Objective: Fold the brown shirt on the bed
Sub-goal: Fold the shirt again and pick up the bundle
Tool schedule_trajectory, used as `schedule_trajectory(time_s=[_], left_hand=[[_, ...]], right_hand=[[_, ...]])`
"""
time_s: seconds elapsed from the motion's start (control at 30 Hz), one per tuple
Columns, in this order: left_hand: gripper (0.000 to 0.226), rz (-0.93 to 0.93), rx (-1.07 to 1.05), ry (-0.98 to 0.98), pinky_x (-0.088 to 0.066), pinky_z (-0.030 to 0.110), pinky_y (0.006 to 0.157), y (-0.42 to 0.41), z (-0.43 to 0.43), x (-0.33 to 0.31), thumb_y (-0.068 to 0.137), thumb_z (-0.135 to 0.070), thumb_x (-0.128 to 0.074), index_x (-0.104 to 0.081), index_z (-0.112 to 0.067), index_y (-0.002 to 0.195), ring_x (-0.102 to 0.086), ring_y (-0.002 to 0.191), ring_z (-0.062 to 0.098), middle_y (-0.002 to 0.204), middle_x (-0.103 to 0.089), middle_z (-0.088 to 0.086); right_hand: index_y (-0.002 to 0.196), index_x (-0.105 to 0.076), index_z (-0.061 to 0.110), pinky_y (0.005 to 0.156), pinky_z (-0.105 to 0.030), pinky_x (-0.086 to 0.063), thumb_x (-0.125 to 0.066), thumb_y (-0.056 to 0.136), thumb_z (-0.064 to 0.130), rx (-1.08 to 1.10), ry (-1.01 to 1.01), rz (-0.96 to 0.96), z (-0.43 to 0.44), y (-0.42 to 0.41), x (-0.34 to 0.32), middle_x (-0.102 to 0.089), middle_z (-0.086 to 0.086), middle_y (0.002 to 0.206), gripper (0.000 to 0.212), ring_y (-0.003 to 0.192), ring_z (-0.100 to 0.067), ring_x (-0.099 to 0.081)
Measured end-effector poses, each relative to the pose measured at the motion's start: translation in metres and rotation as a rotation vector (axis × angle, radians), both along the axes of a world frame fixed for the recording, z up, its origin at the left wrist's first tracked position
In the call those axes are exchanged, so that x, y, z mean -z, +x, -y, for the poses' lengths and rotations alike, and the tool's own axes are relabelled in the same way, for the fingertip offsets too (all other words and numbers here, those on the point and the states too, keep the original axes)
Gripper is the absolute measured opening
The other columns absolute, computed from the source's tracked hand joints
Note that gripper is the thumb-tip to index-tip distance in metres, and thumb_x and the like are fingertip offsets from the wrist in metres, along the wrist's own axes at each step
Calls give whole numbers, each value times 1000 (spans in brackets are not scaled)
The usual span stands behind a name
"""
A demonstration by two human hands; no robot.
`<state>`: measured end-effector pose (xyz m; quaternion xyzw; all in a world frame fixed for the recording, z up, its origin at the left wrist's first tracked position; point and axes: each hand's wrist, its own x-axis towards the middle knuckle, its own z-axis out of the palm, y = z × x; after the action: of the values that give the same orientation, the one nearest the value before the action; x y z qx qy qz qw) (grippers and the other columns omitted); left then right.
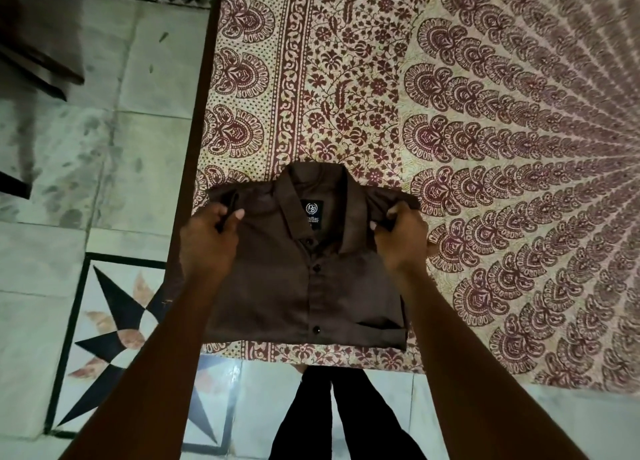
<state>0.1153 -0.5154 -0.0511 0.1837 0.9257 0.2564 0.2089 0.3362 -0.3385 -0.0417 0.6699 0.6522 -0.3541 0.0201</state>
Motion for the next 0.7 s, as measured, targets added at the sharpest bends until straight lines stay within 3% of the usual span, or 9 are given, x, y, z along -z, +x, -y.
schedule_trajectory(time_s=[0.1,0.17,0.23,0.37,0.43,0.53,0.6,0.7], left_hand=[[29,-65,22,-11,-56,52,83,-1,-1,-1,100,-43,-64,-72,-16,104,-67,101,44,105,-75,16],[33,-81,55,-13,-56,52,83,0,0,5,101,-47,-59,-71,-18,108,-66,102,44,108,-74,16],[34,-128,89,25,-54,50,88,7,1,8,100,-41,-58,-67,-13,117,-62,107,43,117,-67,19],[51,-352,320,45,-41,49,102,42,21,-4,96,-34,-68,-56,-12,140,-47,128,40,149,-46,18],[75,-309,551,-24,-35,54,113,55,35,-6,90,-50,-69,-44,-20,155,-33,149,38,168,-27,8],[99,-284,678,-235,-22,64,121,55,50,13,85,-80,-55,-22,-32,165,-5,160,38,175,0,4],[104,-270,660,-297,-20,66,122,52,54,27,81,-89,-46,-17,-33,165,-3,161,38,175,3,3],[108,-276,659,-326,-19,64,122,50,57,42,79,-92,-43,-16,-34,165,-3,161,37,175,4,3]], right_hand=[[104,-55,19,109,-52,-26,-67,96,26,101,39,-1,2,4,-6,-59,2,84,16,94,-22,-51],[107,-57,15,98,-45,-30,-65,96,24,119,91,-22,3,4,-4,-56,2,80,16,92,-22,-50],[112,-56,12,93,-40,-31,-66,96,23,115,132,-52,4,3,1,-61,-5,91,22,97,-24,-54],[134,-51,14,105,-60,-34,-60,100,38,-6,381,52,30,13,6,-51,-16,135,42,129,-37,-46],[144,-49,13,104,-60,-35,-56,102,46,-139,507,59,61,21,-1,-42,-18,149,54,137,-38,-40],[160,-33,14,111,-61,-27,-51,95,67,-527,424,95,110,38,3,-22,-16,168,86,153,-38,-25],[164,-23,20,116,-63,-21,-49,91,77,-756,388,163,124,56,21,-10,-11,173,96,159,-33,-14],[164,-25,25,119,-65,-20,-47,89,81,-797,400,236,105,73,45,-11,-6,173,96,160,-29,-11]])
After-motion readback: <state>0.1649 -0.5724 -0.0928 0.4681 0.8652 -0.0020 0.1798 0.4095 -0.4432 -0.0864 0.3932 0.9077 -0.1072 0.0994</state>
